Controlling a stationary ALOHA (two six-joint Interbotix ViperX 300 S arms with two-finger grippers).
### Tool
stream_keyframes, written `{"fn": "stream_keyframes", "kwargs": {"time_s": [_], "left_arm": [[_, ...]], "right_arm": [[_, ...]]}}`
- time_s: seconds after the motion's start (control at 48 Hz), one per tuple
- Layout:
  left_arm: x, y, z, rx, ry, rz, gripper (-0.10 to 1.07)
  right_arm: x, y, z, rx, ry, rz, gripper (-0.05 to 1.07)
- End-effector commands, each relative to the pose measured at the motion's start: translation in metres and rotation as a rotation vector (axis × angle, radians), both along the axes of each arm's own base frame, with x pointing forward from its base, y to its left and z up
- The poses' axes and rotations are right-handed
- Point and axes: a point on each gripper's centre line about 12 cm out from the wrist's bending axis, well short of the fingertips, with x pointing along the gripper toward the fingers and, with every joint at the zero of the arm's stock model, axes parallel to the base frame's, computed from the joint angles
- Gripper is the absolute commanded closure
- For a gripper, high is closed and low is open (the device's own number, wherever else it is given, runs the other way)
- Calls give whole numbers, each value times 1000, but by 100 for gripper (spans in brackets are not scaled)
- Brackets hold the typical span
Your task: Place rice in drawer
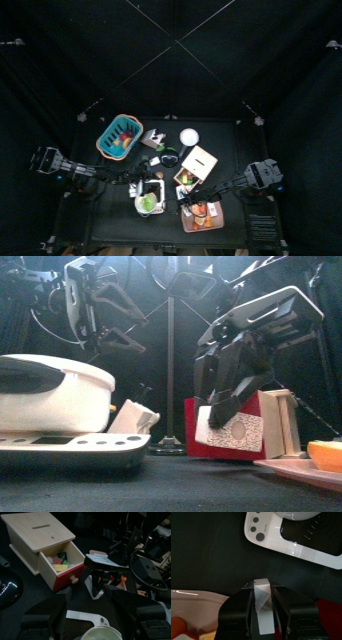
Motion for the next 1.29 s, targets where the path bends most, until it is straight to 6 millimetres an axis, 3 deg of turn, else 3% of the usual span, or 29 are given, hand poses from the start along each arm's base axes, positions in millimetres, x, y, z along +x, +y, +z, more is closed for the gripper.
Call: {"fn": "stream_keyframes", "kwargs": {"time_s": [0.0, 0.188, 0.333, 0.708, 0.938, 1.271], "left_arm": [[2, 0, 7, -1, -25, 3, 8], [2, 0, 8, -2, -28, 3, 8], [2, 0, 7, -1, -27, 3, 8], [1, 0, 6, -4, -24, 4, 8], [0, 1, 4, -20, -15, 17, 8], [0, 1, 2, -26, -10, 22, 8]], "right_arm": [[7, 0, 30, 34, -91, -9, 49], [9, -12, 64, 75, -199, -45, 49], [3, -34, 92, 104, -284, -102, 49], [-30, -93, 130, 100, -393, -243, 49], [-54, -115, 124, 149, -399, -353, 48], [-63, -119, 101, 251, -342, -484, 48]]}}
